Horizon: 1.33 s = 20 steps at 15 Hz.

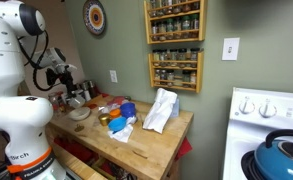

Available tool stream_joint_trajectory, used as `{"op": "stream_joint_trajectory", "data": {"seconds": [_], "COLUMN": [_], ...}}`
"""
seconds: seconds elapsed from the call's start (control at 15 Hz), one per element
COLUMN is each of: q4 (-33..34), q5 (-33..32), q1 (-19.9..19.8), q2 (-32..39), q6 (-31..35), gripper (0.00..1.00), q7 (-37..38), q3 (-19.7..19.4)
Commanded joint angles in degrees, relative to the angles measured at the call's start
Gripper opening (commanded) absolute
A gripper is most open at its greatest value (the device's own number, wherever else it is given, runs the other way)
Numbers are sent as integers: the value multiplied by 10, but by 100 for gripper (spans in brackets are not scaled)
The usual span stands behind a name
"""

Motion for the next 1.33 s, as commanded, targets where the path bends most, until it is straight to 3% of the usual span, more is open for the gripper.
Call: {"op": "stream_joint_trajectory", "data": {"seconds": [0.0,0.6,1.0,1.27], "q4": [9,1,3,16], "q5": [-44,-111,-100,-155], "q1": [24,69,71,109], "q2": [12,26,24,46], "q6": [-23,-72,-62,-108], "gripper": [1,1,4,1], "q7": [64,149,141,140], "q3": [3,14,10,27]}}
